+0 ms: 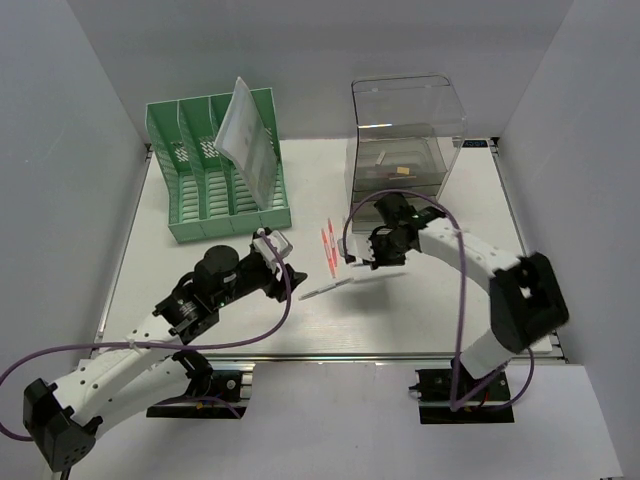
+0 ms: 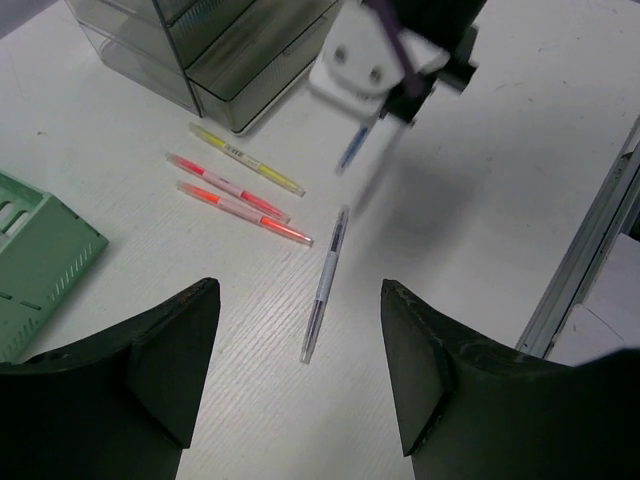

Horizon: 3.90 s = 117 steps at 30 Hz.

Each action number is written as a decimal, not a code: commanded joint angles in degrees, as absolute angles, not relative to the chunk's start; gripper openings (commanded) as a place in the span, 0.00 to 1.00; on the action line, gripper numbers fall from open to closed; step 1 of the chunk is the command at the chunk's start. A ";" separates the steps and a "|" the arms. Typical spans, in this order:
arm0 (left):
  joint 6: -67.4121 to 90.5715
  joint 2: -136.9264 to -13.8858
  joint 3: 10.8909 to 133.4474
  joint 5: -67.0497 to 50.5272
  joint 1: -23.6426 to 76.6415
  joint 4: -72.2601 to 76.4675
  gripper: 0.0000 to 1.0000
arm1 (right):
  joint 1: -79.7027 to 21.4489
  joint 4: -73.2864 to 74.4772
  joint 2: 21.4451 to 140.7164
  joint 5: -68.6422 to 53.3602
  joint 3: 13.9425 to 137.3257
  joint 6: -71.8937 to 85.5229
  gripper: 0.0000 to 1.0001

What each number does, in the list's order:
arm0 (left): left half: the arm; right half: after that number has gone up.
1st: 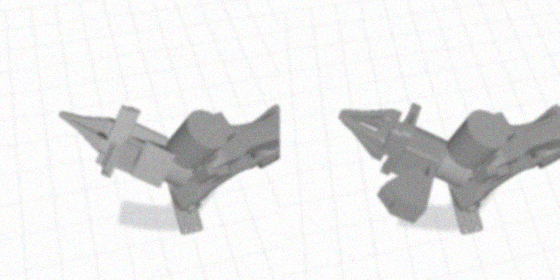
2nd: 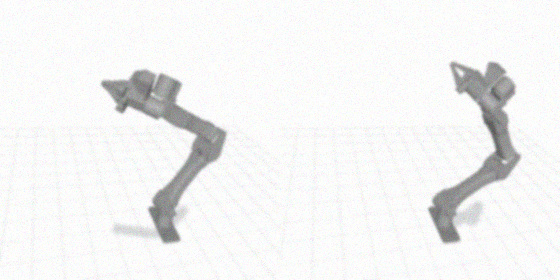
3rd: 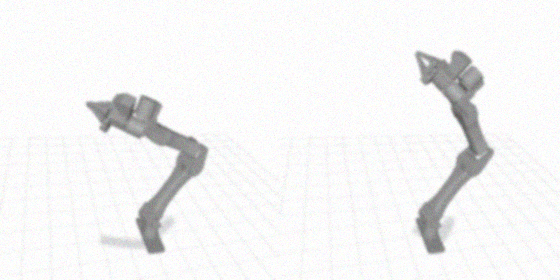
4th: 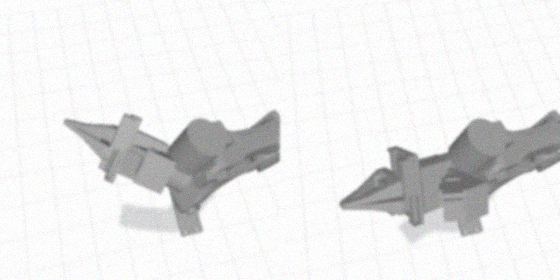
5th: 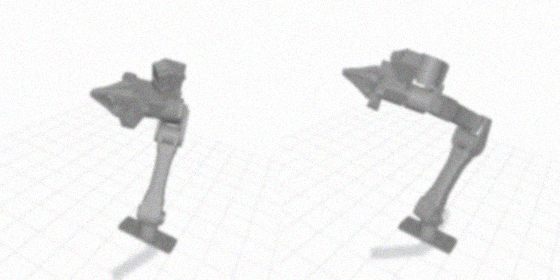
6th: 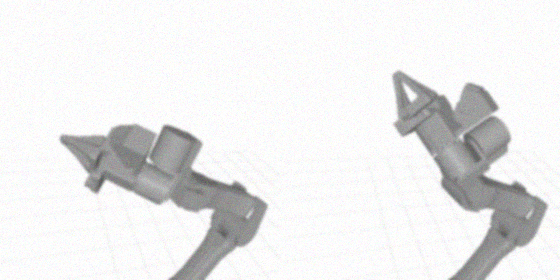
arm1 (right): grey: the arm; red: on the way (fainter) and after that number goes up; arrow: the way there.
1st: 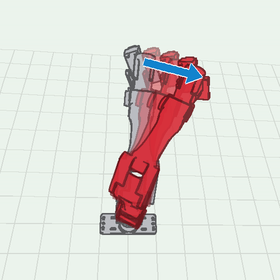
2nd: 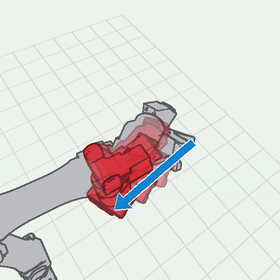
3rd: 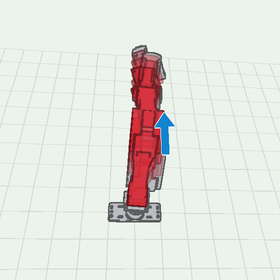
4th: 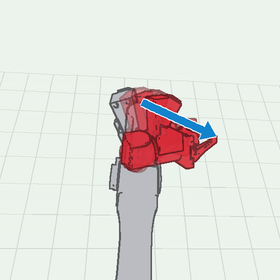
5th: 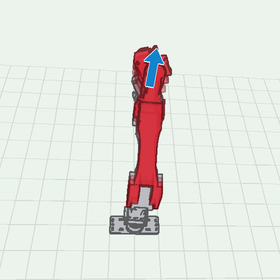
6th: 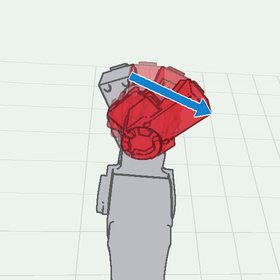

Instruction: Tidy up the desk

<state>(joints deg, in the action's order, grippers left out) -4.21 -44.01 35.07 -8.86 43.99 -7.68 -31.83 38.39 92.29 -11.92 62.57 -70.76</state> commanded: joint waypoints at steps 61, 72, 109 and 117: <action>2.37 -82.26 52.03 8.52 53.61 -17.57 0.69 | -8.53 23.47 58.02 -55.35 48.09 -27.69 0.56; -2.02 -95.26 60.55 8.70 54.67 -22.58 0.69 | -1.49 22.15 54.76 -58.01 42.63 -27.33 0.40; -7.21 -102.49 59.94 0.09 53.44 -21.36 0.00 | 7.73 18.72 50.89 -56.60 39.64 -25.14 0.38; -13.17 -93.08 68.19 -6.58 54.05 -20.13 0.00 | 10.98 14.95 50.10 -51.86 38.67 -21.27 0.10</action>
